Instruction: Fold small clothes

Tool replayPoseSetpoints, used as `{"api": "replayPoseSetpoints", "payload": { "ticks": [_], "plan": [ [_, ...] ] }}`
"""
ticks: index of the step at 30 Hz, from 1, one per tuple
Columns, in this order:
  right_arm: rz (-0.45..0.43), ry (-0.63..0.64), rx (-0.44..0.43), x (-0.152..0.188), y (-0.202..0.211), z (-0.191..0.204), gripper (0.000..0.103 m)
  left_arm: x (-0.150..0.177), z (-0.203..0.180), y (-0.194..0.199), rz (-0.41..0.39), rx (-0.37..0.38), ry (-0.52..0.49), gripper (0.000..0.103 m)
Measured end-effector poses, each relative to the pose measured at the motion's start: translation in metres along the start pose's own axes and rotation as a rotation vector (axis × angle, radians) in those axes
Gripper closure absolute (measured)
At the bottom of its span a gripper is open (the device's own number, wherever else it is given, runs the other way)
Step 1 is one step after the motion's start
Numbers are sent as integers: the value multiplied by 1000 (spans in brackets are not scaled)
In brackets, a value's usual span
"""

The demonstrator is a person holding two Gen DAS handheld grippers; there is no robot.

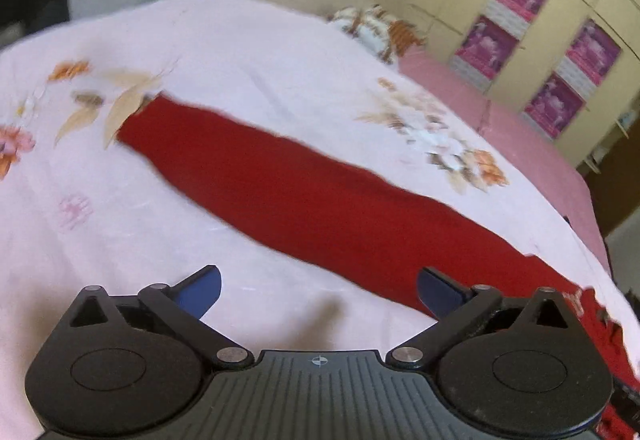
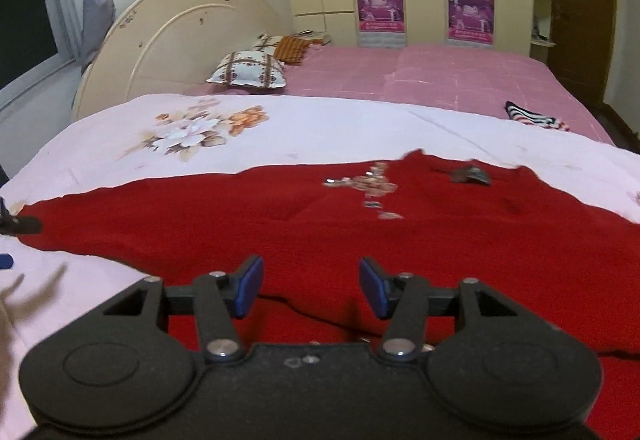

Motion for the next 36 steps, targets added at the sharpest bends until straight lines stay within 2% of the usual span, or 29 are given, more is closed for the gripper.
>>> {"api": "replayPoseSetpoints", "payload": {
  "ticks": [7, 11, 14, 16, 17, 18, 20, 21, 22, 23, 24, 25, 28, 30, 32, 36],
  "plan": [
    [15, -5, 0, -2, -19, 23, 50, -18, 60, -24, -36, 24, 189, 0],
    [28, -8, 7, -1, -30, 30, 50, -31, 67, -48, -85, 62, 232, 1],
    [34, -13, 11, 0, -36, 33, 50, -39, 68, -60, -123, 71, 243, 8],
    [32, -13, 18, 1, -38, 33, 51, -44, 68, -71, -139, 74, 240, 38],
    [30, -13, 24, 1, -39, 33, 52, -46, 72, -75, -142, 72, 253, 44],
    [18, -18, 31, -1, -38, 32, 54, -47, 75, -78, -149, 73, 270, 56],
    [-15, -18, 56, -6, -37, 31, 56, -51, 78, -82, -156, 72, 289, 64],
    [-12, 2, 75, -6, -41, 32, 56, -50, 78, -84, -159, 72, 294, 72],
    [22, 37, 93, -1, -49, 35, 58, -50, 77, -82, -162, 67, 296, 82],
    [82, 73, 89, 9, -61, 39, 54, -50, 77, -84, -161, 65, 298, 90],
    [43, 114, 100, 12, -60, 43, 53, -50, 77, -86, -158, 71, 306, 97],
    [39, 134, 114, 13, -60, 47, 53, -51, 75, -84, -164, 78, 304, 97],
    [53, 78, 96, 10, -60, 42, 53, -55, 56, -75, -193, 109, 245, 97],
    [48, 93, 92, 11, -59, 43, 53, -58, 34, -66, -211, 144, 178, 97],
    [43, 98, 96, 13, -59, 44, 53, -62, 3, -57, -222, 201, 105, 97],
    [57, 66, 81, 9, -55, 41, 54, -60, -81, -39, -204, 367, -50, 97]
  ]
}}
Point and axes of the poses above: each gripper's, at about its wrist camera, not at the fingertips, and y roughly against the way its jaws point, z to its left, x to its underside, the point moved 7 cm from there along -y, roughly the way its jaws point, and after that the axes turned 9 degrees about x, right-handed, at the moved point
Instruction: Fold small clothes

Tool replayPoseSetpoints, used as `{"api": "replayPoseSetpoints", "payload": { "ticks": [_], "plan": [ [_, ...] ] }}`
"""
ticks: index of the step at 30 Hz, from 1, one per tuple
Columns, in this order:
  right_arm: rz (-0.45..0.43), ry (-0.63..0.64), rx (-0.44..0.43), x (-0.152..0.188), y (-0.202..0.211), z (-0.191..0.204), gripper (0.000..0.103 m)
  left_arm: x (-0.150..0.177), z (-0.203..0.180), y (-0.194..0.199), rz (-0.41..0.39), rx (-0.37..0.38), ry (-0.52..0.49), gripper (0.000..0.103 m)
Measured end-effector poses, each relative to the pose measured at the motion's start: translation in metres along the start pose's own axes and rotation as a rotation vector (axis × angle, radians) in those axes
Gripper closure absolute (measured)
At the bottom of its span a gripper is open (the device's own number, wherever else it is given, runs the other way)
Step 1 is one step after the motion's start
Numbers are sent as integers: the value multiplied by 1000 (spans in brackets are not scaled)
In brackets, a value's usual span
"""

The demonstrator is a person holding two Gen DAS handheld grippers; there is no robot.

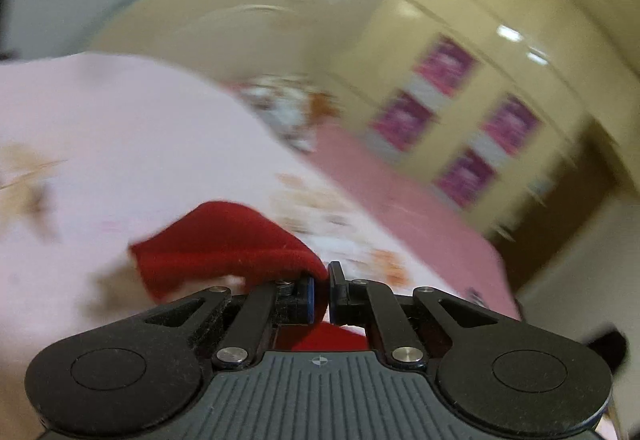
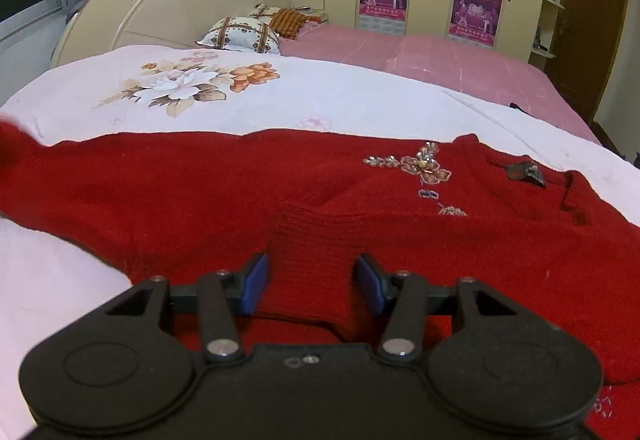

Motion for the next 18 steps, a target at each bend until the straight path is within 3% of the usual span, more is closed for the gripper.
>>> {"api": "replayPoseSetpoints", "payload": {
  "ticks": [1, 4, 8, 10, 14, 18],
  "plan": [
    [-2, -43, -24, -3, 5, -5, 58, 4, -23, -6, 22, 50, -25, 97],
    [-39, -137, -31, -8, 24, -29, 56, 29, -95, -22, 108, 190, -95, 97],
    [-60, -227, -4, -5, 49, -81, 55, 95, -186, -47, 273, 332, -196, 97],
    [-54, -262, 37, 3, 57, -114, 53, 140, -216, -67, 376, 347, -256, 96],
    [-3, -346, 45, 29, 65, -163, 51, 210, -238, -90, 551, 268, -353, 96],
    [35, -457, -44, 46, 67, -185, 47, 225, -241, -62, 555, 244, -403, 96]
  ]
}}
Point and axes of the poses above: each gripper's, at about its wrist camera, not at the fingertips, and y roughly against the way its jaws point, z to its left, x to its underside, the point moved 7 cm from there along -y, roughly the way its jaws point, and after that the axes turned 9 degrees about x, right-handed, at the moved point
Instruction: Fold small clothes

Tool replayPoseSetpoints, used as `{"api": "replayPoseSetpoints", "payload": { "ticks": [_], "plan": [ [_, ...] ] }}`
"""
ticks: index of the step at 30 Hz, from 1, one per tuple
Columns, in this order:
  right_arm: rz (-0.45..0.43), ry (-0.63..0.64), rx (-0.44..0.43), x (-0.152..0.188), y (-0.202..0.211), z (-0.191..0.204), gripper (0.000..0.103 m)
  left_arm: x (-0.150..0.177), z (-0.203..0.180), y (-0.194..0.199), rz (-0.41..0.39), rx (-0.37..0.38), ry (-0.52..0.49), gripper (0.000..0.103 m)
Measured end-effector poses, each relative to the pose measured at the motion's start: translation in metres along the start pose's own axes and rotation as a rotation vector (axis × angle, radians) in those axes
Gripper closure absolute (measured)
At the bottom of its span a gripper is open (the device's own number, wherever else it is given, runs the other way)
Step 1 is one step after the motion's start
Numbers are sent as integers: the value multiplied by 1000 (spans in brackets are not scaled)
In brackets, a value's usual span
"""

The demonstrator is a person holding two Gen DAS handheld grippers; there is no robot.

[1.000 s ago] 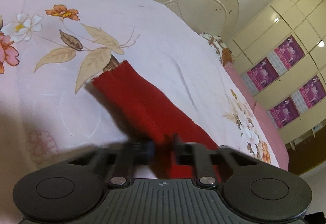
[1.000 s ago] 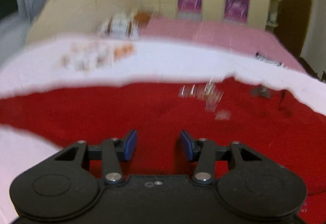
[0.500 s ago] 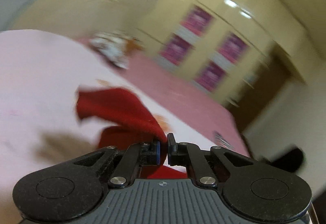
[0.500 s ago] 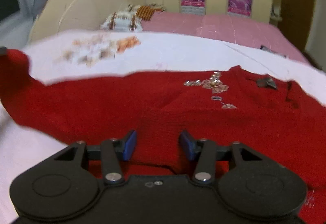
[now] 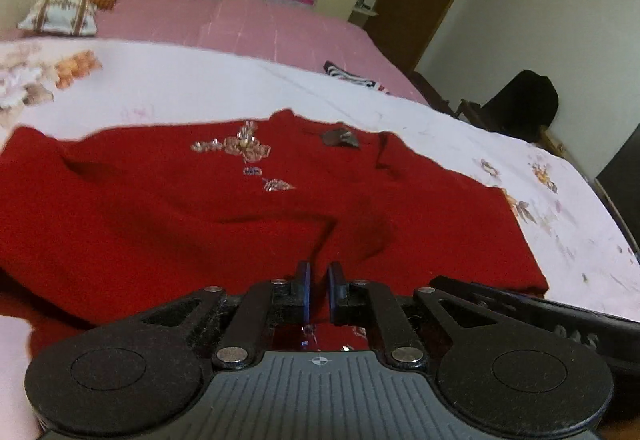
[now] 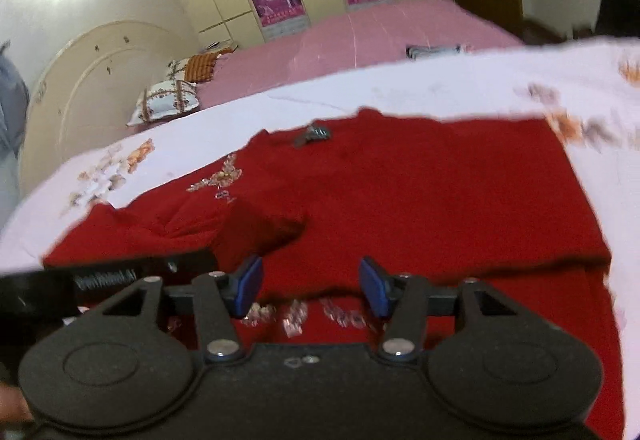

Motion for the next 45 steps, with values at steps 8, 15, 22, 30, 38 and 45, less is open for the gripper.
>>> {"api": "replayPoseSetpoints", "payload": {
  "ticks": [8, 15, 22, 30, 38, 45],
  "plan": [
    [32, -61, -120, -9, -11, 18, 44, -31, 57, 72, -118, -172, 11, 96],
    [112, -36, -133, 3, -31, 46, 62, -19, 118, 103, -135, -272, 91, 96],
    [-55, 132, -51, -13, -11, 69, 93, -7, 139, 94, -123, -278, 119, 96],
    [-170, 108, 105, -63, 16, -9, 93, 11, 119, 64, -50, -265, 52, 96],
    [-142, 100, 253, -53, 7, -75, 93, 10, 119, 47, -98, -316, 44, 96],
    [-49, 103, 312, -23, -11, -96, 82, 14, 110, 61, -65, -294, 41, 96]
  ]
}}
Point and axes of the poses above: each gripper's, at about its wrist camera, not at the fingertips, and y roughly against the way its jaws point, z to its left, x to its underside, the point moved 7 cm from there along -y, roughly the way its jaws point, and after that the axes turned 9 degrees about x, right-handed, at the moved point
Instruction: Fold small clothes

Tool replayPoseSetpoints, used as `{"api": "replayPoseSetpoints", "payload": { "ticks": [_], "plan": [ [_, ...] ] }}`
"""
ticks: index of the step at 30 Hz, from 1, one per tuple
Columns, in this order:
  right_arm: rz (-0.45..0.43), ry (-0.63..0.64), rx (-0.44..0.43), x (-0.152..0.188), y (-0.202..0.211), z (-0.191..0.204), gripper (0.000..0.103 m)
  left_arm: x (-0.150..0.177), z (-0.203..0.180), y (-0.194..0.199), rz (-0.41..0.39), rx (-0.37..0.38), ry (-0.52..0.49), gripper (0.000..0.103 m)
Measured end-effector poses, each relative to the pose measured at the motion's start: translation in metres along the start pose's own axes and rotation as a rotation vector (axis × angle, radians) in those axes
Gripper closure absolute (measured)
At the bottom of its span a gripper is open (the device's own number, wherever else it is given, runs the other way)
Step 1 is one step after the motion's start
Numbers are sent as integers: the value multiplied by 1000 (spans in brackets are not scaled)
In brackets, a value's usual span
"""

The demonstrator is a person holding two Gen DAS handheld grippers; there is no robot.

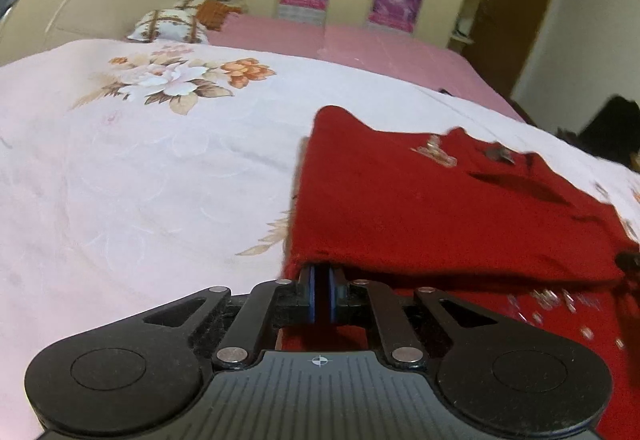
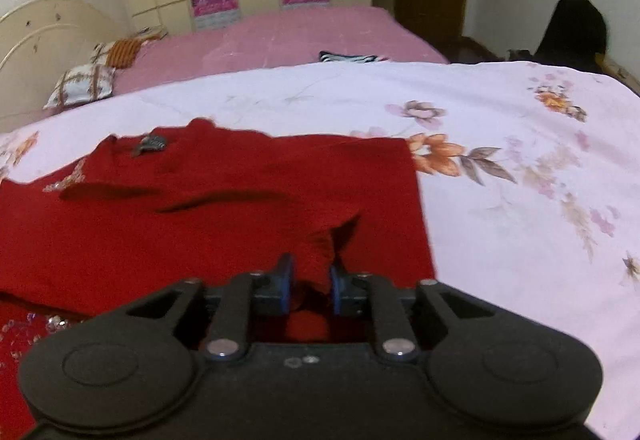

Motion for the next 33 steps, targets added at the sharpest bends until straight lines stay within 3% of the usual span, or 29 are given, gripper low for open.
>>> {"api": "replayPoseSetpoints", "payload": {
  "ticks": [5, 6, 7, 8, 12, 14, 15, 16, 21, 24, 27, 30, 33],
  "plan": [
    [19, -38, -49, -2, 6, -10, 78, -9, -4, 31, -24, 45, -15, 96],
    [23, -80, -77, -5, 5, -12, 72, -15, -4, 33, -37, 48, -8, 96],
    [18, -118, -92, -10, 5, -15, 59, -22, -3, 31, -43, 52, 2, 96],
    [15, -129, -89, -11, 4, -15, 58, -28, -3, 26, -44, 52, 10, 96],
    [39, -92, -62, -11, -8, -6, 62, -49, -12, -5, -30, 74, 23, 96],
    [33, -81, -42, -10, -11, -5, 71, -55, -16, -25, -9, 80, 36, 96],
    [24, -45, -4, -9, -11, -4, 80, -57, -17, -36, 8, 83, 51, 96],
    [10, -10, 39, -7, -10, -5, 82, -57, -16, -48, 35, 77, 77, 96],
    [-5, -41, 114, -10, -6, -25, 76, -71, -1, -78, 34, 51, 150, 96],
    [-81, -96, 81, -25, 9, -28, 72, -79, -6, -73, 10, 57, 127, 96],
    [-126, -58, 24, -37, 12, -9, 69, -81, -9, -79, 11, 23, 85, 96],
    [-98, 9, -26, -38, -3, 17, 71, -85, 4, -92, 7, 5, 131, 96],
    [-31, 96, 32, -29, -36, 24, 72, -86, 10, -97, -20, -5, 150, 96]
  ]
}}
Point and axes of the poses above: each gripper's, at about its wrist camera, not at the fingertips, and y roughly against the way its jaws point, z to its left, x to its underside, the point moved 7 cm from there along -y, roughly the way its jaws point, and after that the axes turned 9 degrees about x, right-handed, at the moved point
